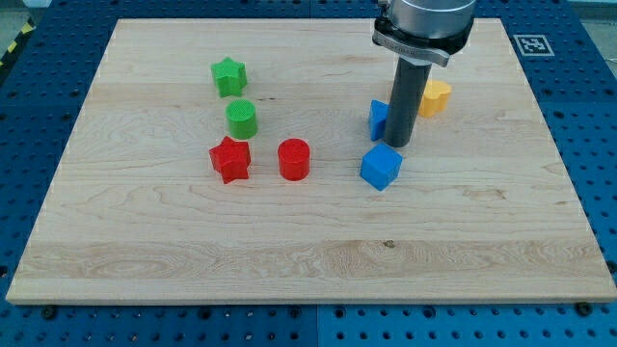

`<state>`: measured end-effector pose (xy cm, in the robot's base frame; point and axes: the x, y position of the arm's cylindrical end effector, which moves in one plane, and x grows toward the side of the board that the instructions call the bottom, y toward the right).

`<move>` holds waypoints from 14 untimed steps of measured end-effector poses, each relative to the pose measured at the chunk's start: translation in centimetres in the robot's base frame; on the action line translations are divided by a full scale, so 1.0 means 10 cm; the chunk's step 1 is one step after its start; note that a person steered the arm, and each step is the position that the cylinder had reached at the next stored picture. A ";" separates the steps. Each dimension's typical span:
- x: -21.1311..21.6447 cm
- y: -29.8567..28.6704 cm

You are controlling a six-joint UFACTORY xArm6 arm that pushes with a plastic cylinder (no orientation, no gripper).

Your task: Move the yellow hexagon towards the green star

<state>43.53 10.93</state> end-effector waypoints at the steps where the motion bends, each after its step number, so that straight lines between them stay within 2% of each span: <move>1: 0.07 0.47; 2: 0.00 0.85; 3: -0.29 0.69; 5: -0.71 -0.05; 6: -0.86 -0.08; 8: -0.86 0.01; 10: -0.75 0.38; 14: -1.23 0.36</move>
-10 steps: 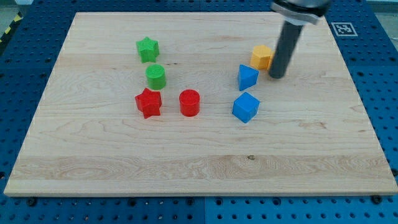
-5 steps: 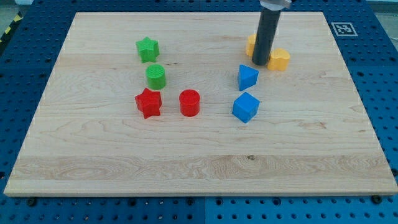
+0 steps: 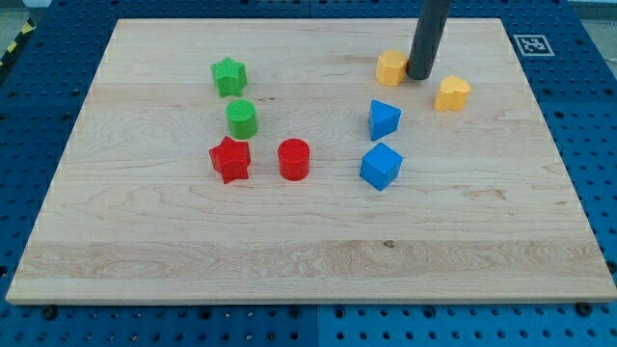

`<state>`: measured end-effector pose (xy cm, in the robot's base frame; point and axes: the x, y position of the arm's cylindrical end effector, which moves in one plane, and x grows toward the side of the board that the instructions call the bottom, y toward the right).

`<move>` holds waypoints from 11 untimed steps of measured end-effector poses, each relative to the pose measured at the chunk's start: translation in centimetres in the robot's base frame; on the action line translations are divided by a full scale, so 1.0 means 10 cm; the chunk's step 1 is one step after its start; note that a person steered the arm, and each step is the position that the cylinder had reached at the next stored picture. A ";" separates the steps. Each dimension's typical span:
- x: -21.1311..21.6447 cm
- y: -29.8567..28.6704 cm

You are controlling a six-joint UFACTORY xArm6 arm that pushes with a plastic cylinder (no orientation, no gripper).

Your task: Move the yellow hexagon towards the green star

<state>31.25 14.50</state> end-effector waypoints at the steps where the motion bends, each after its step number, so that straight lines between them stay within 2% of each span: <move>1: -0.01 -0.12; 2: -0.01 -0.32; 4: -0.34 -0.47; 6: -0.27 -0.75; 9: -0.10 -0.56; 11: -0.02 -0.88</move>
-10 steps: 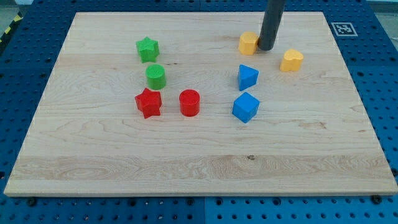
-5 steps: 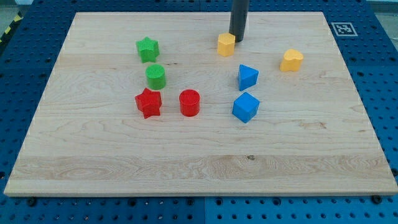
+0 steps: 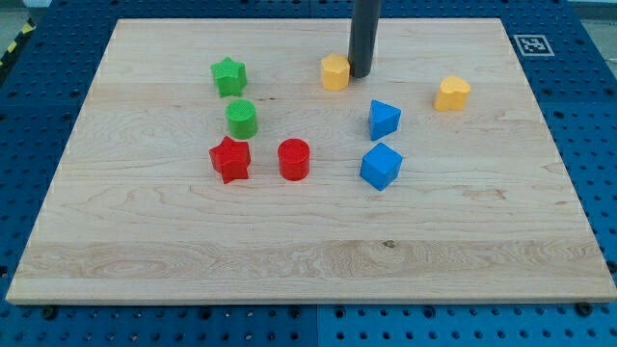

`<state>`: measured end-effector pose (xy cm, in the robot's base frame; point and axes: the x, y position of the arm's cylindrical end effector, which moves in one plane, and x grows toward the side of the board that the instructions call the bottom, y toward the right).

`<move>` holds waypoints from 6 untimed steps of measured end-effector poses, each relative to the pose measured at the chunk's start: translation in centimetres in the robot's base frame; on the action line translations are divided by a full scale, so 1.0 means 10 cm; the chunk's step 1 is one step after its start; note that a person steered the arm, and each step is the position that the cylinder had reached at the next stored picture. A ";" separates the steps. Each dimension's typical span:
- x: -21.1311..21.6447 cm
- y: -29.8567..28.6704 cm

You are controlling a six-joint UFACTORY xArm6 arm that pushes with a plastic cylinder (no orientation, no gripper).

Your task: Move the yellow hexagon towards the green star

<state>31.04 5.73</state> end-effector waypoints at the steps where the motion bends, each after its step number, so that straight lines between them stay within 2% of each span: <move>1: 0.00 -0.13; 4: 0.00 -0.38; 5: -0.09 -0.21; 6: -0.22 0.41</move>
